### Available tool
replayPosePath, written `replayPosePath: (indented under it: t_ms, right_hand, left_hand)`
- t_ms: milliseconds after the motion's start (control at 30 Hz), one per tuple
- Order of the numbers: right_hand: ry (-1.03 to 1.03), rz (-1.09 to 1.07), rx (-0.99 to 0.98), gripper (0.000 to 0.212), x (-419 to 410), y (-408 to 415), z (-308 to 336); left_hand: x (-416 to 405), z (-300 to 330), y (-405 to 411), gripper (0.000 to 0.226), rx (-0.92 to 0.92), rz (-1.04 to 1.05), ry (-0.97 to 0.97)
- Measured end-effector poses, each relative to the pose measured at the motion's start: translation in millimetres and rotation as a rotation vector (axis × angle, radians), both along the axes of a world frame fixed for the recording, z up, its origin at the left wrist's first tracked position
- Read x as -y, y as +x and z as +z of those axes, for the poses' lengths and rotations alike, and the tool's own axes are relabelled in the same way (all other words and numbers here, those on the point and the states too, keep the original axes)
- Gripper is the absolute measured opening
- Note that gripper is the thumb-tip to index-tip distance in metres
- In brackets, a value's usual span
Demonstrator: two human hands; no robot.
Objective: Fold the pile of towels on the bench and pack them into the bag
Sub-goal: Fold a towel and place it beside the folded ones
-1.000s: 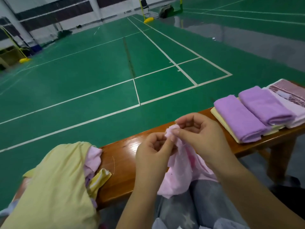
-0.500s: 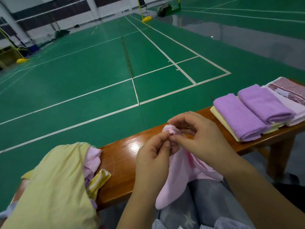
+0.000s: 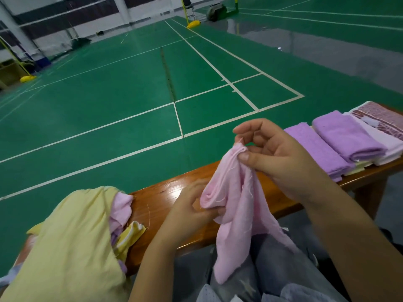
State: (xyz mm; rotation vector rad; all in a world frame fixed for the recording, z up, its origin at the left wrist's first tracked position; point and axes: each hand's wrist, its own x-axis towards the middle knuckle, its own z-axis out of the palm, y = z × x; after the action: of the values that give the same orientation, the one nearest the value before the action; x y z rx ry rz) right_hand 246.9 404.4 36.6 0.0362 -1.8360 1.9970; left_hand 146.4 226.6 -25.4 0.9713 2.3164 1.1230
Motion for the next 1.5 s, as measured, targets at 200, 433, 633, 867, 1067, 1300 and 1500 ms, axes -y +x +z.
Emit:
replayPosePath:
  t_ms: [200,433,633,867,1067,1300,1500]
  right_hand:
    - [-0.145,-0.094,-0.066,0.033,-17.0,0.3,0.1]
    - [-0.09,-0.274,-0.042,0.034,-27.9,2.5,-0.7]
    - [-0.036,-0.299,-0.004,0.033,-29.1,-2.8,-11.0]
    - [-0.116,-0.36,0.264,0.026,-30.4,-11.3,-61.5]
    - [-0.112,-0.36,0.263,0.029,-40.4,-26.4,-51.4]
    - [-0.005,-0.36,0.075,0.031,-53.1,-45.4,17.4]
    - [0.17,-0.389,-0.041,0.027,-54.2,-42.9,62.1]
  left_hand:
    - [10.4,9.2,3.7,0.009,0.051,0.093,0.273]
    - [14.6,32.1,-1.1,0.021,-0.104,0.129,0.653]
    - [6.8,23.5,-11.7,0.038,-0.111,0.183,0.605]
    - [12.4,-11.7,-7.8,0.044,0.043,0.129,0.361]
    - [-4.8,9.1,-38.7,0.028,0.029,0.284,0.268]
    - [-24.2,79.5,-70.0,0.021,0.045,0.236,0.506]
    - [-29.1,111.7,-64.6,0.011,0.066,0.142,0.759]
